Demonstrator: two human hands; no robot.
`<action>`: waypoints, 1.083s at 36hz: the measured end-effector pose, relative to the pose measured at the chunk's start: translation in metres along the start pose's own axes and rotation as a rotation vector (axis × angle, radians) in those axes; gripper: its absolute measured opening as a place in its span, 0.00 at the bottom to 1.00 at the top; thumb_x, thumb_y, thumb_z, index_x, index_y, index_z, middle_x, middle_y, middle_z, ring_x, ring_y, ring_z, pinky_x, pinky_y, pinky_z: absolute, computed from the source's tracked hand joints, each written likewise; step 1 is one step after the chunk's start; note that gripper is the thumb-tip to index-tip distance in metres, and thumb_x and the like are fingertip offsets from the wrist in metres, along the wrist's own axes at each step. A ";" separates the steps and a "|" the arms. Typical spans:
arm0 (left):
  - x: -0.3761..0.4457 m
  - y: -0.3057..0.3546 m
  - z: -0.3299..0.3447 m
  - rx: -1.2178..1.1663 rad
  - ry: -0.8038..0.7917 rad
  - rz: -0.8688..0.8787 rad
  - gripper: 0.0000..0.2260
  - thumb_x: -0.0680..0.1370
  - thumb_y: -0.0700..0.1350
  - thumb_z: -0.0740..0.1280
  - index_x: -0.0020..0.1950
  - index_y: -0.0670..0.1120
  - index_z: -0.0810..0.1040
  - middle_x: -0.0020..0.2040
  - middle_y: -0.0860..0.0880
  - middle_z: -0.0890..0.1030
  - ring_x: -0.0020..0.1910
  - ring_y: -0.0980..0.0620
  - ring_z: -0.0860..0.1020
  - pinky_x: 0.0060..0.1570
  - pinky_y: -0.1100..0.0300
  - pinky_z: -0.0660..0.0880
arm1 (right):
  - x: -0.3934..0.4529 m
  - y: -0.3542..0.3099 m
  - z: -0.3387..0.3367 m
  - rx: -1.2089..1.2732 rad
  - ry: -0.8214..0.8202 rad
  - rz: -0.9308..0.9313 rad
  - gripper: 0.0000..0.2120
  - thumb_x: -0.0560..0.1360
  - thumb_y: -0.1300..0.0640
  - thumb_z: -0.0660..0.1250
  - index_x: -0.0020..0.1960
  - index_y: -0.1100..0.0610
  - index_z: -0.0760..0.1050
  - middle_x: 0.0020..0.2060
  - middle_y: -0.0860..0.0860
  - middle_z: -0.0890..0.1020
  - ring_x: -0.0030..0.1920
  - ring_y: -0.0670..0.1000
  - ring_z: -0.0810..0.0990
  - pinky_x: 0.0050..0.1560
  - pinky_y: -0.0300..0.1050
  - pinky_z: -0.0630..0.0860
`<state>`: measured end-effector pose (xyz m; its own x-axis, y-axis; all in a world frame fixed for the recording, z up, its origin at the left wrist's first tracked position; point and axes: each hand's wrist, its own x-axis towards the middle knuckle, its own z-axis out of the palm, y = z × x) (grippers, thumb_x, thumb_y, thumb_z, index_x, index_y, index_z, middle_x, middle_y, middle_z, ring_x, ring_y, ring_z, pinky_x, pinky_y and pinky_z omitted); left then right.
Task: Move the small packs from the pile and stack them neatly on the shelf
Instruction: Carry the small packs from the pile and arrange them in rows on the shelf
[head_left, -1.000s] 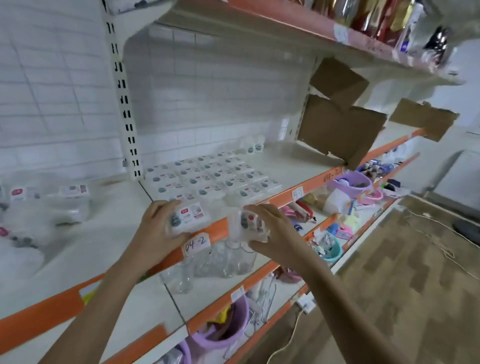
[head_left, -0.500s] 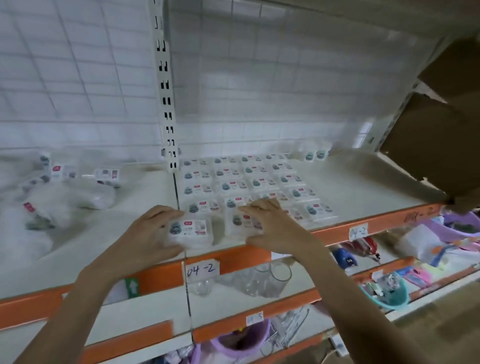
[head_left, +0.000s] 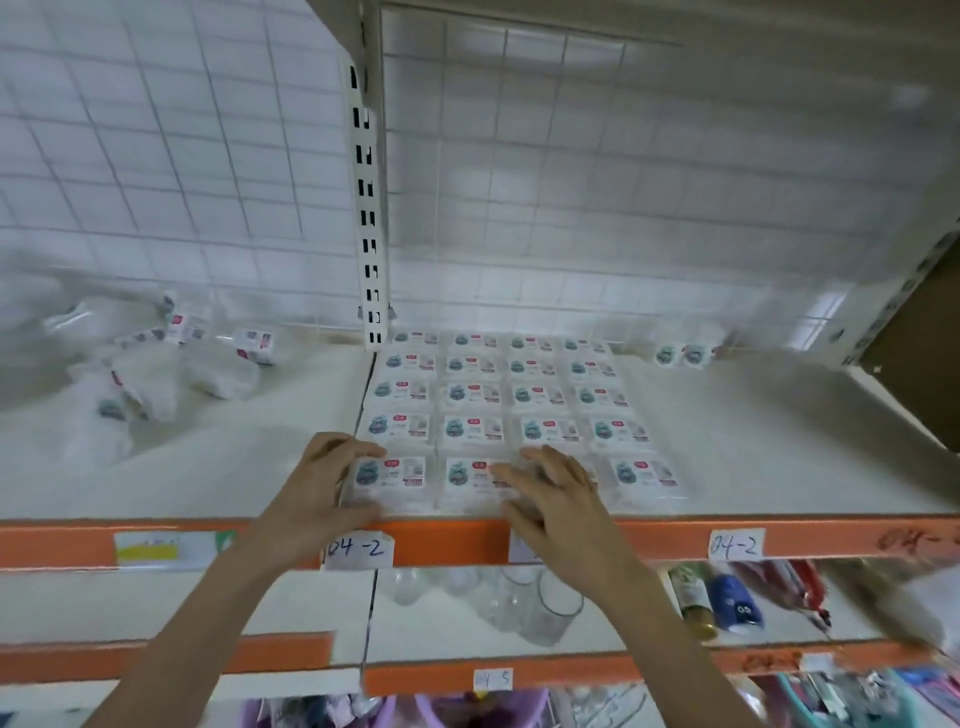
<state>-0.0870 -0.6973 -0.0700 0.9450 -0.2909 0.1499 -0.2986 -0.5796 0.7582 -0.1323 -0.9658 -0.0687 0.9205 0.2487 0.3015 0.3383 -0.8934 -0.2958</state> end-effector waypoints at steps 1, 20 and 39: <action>-0.001 0.002 0.001 -0.030 0.006 -0.019 0.23 0.62 0.42 0.75 0.54 0.54 0.73 0.54 0.54 0.66 0.57 0.58 0.71 0.58 0.69 0.71 | -0.001 0.000 0.003 0.007 0.023 -0.005 0.18 0.75 0.47 0.54 0.60 0.50 0.75 0.58 0.54 0.76 0.62 0.59 0.74 0.64 0.59 0.69; -0.003 0.024 0.003 -0.200 -0.056 -0.277 0.38 0.58 0.45 0.71 0.68 0.52 0.64 0.64 0.50 0.69 0.58 0.58 0.73 0.50 0.65 0.74 | -0.004 0.000 0.013 -0.141 0.189 -0.050 0.15 0.73 0.52 0.54 0.54 0.48 0.75 0.54 0.53 0.80 0.57 0.59 0.79 0.59 0.55 0.73; 0.001 0.030 0.001 -0.173 -0.043 -0.339 0.30 0.76 0.45 0.66 0.75 0.51 0.56 0.73 0.53 0.61 0.68 0.57 0.62 0.61 0.63 0.64 | 0.009 0.060 -0.027 0.047 0.398 0.281 0.24 0.72 0.44 0.56 0.56 0.58 0.78 0.55 0.62 0.79 0.57 0.65 0.76 0.57 0.60 0.72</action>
<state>-0.0953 -0.7162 -0.0478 0.9786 -0.1389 -0.1516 0.0599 -0.5127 0.8565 -0.1088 -1.0275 -0.0593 0.8340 -0.1700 0.5249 0.1047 -0.8853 -0.4530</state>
